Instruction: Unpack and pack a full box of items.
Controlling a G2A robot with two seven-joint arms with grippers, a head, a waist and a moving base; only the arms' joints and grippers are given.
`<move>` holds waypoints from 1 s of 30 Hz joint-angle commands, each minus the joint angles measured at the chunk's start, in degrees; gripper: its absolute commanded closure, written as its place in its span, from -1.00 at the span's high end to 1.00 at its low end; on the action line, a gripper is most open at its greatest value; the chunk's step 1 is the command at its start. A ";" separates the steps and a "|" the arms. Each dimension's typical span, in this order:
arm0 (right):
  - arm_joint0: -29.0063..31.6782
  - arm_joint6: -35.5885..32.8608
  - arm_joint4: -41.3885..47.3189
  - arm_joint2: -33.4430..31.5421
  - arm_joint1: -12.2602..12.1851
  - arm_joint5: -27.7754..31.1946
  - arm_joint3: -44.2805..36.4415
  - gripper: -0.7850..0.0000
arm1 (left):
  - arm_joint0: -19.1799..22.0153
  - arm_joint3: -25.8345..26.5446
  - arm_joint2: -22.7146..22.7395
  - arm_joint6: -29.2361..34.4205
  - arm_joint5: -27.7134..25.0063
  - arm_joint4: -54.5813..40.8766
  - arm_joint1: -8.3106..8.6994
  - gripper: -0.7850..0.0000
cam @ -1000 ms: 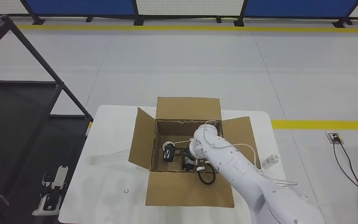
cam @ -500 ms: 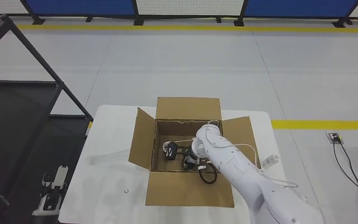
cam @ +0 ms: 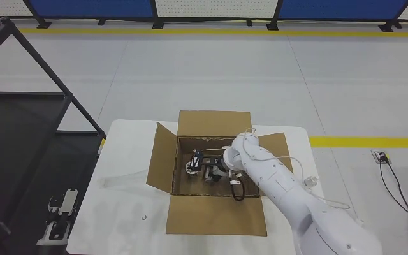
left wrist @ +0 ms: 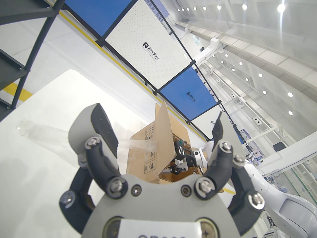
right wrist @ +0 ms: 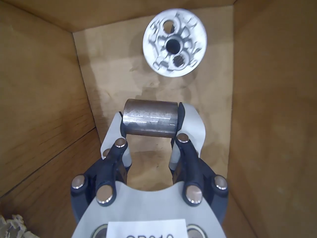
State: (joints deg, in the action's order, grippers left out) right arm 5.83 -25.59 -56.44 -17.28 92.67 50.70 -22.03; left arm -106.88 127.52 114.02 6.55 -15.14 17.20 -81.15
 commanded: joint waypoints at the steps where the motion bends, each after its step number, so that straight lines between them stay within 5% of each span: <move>1: 0.35 1.75 -1.00 -0.59 -1.41 -0.66 -2.17 -1.00 | 0.00 0.00 0.00 0.00 0.00 0.00 0.00 1.00; 6: 2.96 3.65 -3.35 -3.83 -6.81 -3.53 -13.35 -1.00 | 0.00 0.00 0.00 0.00 0.00 0.00 0.00 1.00; 10: 8.61 -0.17 -4.93 -9.91 -13.45 -7.57 -30.12 -1.00 | 0.00 0.00 0.00 0.00 0.00 0.00 0.00 1.00; 18: 35.15 -20.00 -8.95 -33.67 -26.87 -15.59 -78.12 -1.00 | 0.00 0.00 0.00 0.00 0.00 0.00 0.00 1.00; 30: 70.75 -23.72 -17.41 -61.02 -32.55 -26.42 -111.07 -1.00 | 0.00 0.00 0.00 0.00 0.00 0.00 0.00 1.00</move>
State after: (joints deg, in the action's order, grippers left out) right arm 72.20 -49.62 -73.48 -75.54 60.32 25.53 -130.74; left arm -106.88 127.52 114.02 6.55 -15.14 17.20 -81.15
